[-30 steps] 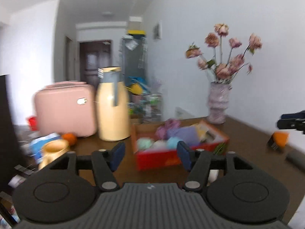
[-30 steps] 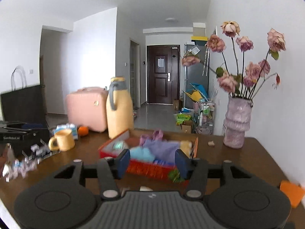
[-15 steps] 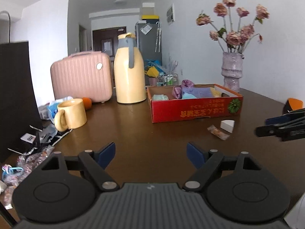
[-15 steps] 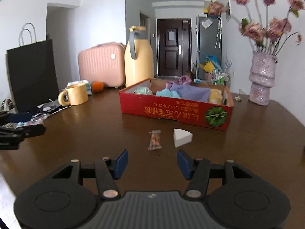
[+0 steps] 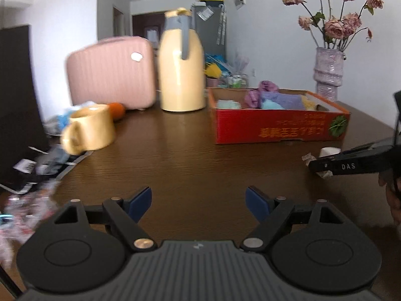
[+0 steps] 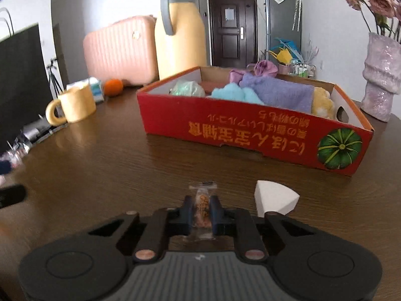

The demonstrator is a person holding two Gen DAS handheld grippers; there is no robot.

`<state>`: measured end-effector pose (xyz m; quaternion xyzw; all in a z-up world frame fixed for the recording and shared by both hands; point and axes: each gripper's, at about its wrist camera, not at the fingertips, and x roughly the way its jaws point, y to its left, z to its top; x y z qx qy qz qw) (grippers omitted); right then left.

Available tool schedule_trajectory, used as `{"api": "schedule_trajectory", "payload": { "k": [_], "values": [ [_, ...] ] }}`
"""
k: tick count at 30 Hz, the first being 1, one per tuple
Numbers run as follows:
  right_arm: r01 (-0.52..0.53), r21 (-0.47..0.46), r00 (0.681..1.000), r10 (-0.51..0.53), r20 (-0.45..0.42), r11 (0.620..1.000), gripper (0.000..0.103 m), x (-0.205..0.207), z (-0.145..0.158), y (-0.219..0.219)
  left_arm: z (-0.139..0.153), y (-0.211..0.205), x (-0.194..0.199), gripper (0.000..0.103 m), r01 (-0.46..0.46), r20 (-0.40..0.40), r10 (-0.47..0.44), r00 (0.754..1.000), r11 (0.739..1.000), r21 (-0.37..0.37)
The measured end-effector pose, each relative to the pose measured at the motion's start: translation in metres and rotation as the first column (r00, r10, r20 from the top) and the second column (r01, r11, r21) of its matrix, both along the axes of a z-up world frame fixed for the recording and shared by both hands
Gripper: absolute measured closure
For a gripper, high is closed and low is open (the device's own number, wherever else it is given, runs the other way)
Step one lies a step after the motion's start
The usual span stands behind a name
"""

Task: Organize soft objects
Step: 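Grasp the wrapped snack with the right gripper while the left grasps the white wedge sponge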

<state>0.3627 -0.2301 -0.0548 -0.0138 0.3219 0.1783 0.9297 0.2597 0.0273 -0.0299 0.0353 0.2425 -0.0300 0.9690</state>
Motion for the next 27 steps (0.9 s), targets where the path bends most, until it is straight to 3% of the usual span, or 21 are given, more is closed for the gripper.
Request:
{"api": "schedule_trajectory", "payload": {
  "k": [6,12,13,17,18,21,27],
  "values": [
    [0.107,0.082,0.99,-0.114,0.086,0.991,0.089,-0.036,0.029,-0.068,0.001,-0.053,0.043,0.019,0.148,-0.021,-0.15,0.988,0.985,-0.085],
    [0.259,0.129,0.96,-0.27,0.078,0.957,0.089,-0.065,0.033,-0.142,-0.007,-0.153,0.094,0.02,0.342,-0.075,-0.352,0.933,0.932,-0.119],
    [0.27,0.134,0.957,-0.281,0.075,0.954,0.089,-0.069,0.032,-0.148,-0.01,-0.166,0.1,0.025,0.357,-0.089,-0.367,0.926,0.927,-0.117],
    [0.273,0.159,0.956,-0.286,0.067,0.949,0.089,-0.079,0.026,-0.159,-0.022,-0.203,0.119,0.065,0.367,-0.151,-0.377,0.914,0.926,-0.093],
    [0.268,0.159,0.957,-0.282,0.068,0.95,0.089,-0.081,0.023,-0.158,-0.025,-0.205,0.121,0.071,0.364,-0.161,-0.376,0.913,0.926,-0.098],
    [0.26,0.164,0.96,-0.273,0.067,0.952,0.089,-0.083,0.022,-0.157,-0.032,-0.209,0.127,0.079,0.361,-0.163,-0.374,0.913,0.926,-0.107],
    [0.218,0.182,0.967,-0.238,0.094,0.959,0.089,-0.098,0.032,-0.145,-0.012,-0.197,0.101,0.081,0.359,-0.116,-0.373,0.921,0.925,-0.125]
  ]
}}
